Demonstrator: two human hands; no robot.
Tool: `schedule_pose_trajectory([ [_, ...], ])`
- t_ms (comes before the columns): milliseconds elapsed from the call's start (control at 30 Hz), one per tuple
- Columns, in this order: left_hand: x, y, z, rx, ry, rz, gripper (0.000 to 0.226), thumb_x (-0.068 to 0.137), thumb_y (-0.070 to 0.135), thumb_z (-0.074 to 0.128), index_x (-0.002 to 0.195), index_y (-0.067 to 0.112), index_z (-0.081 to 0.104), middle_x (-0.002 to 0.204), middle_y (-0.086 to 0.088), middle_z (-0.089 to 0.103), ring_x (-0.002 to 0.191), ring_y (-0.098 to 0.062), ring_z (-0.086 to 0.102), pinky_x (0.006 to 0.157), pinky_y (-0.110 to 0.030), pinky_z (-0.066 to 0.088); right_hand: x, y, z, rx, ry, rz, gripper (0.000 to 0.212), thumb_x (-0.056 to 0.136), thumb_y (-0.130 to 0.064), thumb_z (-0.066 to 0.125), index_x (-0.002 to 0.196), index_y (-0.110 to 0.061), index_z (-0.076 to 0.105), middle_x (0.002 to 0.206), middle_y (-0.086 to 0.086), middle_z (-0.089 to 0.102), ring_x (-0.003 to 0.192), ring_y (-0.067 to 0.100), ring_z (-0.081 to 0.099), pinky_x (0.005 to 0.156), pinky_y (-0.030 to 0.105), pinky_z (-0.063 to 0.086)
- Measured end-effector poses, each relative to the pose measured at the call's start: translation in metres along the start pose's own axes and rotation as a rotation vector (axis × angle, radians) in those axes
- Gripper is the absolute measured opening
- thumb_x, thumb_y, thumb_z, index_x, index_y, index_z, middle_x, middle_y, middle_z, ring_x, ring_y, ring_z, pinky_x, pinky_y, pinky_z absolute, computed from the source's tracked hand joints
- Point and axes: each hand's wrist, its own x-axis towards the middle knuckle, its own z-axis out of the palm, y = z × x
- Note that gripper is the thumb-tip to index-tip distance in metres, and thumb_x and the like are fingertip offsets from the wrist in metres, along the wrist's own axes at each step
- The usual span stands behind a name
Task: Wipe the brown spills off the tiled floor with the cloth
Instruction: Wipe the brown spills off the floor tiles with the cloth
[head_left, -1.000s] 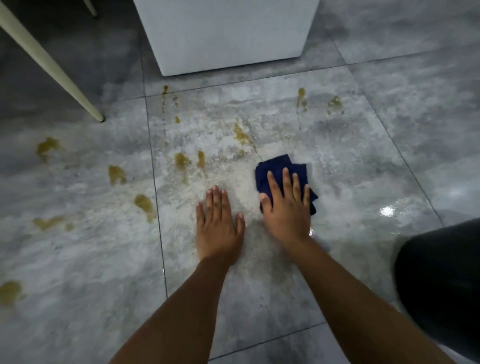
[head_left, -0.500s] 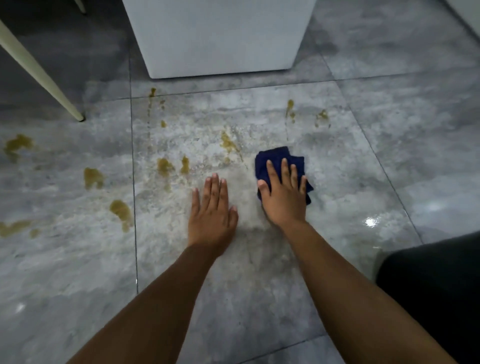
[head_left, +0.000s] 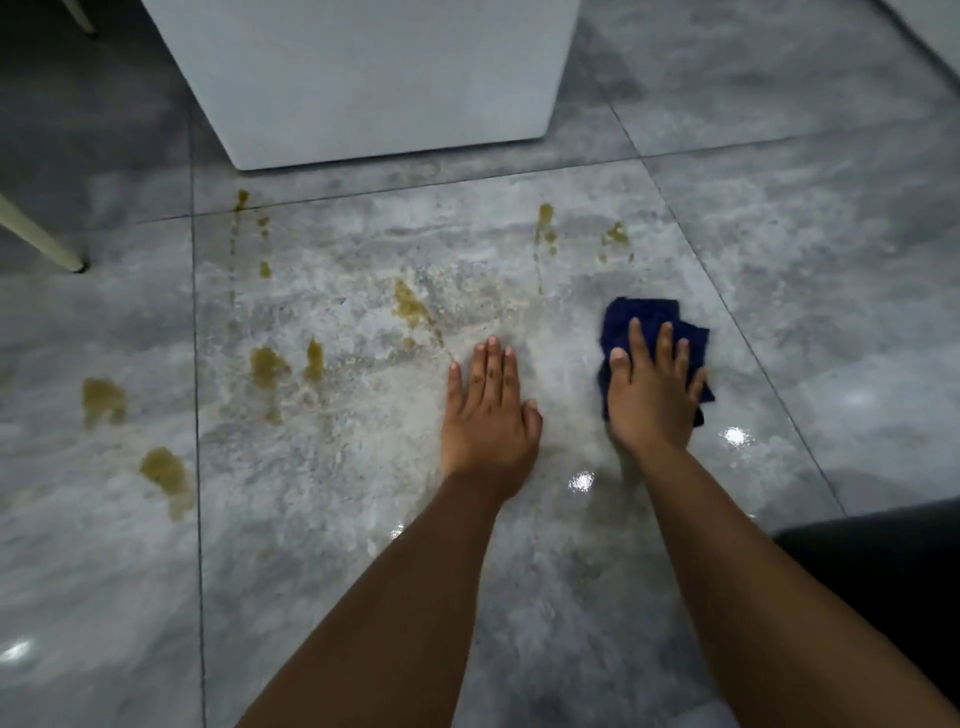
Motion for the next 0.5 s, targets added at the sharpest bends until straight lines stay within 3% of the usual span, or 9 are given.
schedule_pose_trajectory([
  [67, 0.001, 0.001, -0.002, 0.011, -0.013, -0.01, 0.068, 0.09, 0.039, -0.001, 0.15, 0.008, -0.005, 0.159, -0.009, -0.011, 0.146, -0.019, -0.015, 0.114, -0.041, -0.02, -0.014, 0.001, 0.002, 0.007, 0.024, 0.063, 0.052, 0.101, -0.045, 0.018, 0.151, -0.033, 0.01, 0.161, 0.003, 0.001, 0.147, 0.023, -0.004, 0.117, 0.048, -0.006],
  [333, -0.002, 0.0, -0.008, 0.052, -0.077, -0.009, 0.066, 0.092, 0.043, -0.002, 0.15, 0.012, -0.011, 0.158, -0.005, -0.017, 0.144, -0.015, -0.021, 0.117, -0.041, -0.012, -0.009, -0.028, 0.001, 0.043, -0.111, -0.013, 0.053, 0.101, -0.048, 0.018, 0.151, -0.035, 0.005, 0.161, 0.001, -0.007, 0.146, 0.022, -0.011, 0.116, 0.051, -0.007],
  [500, 0.003, 0.001, -0.024, 0.011, -0.256, -0.034, 0.062, 0.1, 0.04, 0.008, 0.149, 0.011, -0.016, 0.157, -0.007, -0.022, 0.143, -0.017, -0.024, 0.117, -0.043, -0.014, -0.033, -0.031, -0.011, 0.044, -0.256, 0.109, 0.055, 0.102, -0.045, 0.018, 0.151, -0.034, -0.004, 0.159, 0.003, -0.015, 0.145, 0.026, -0.014, 0.113, 0.054, -0.007],
])
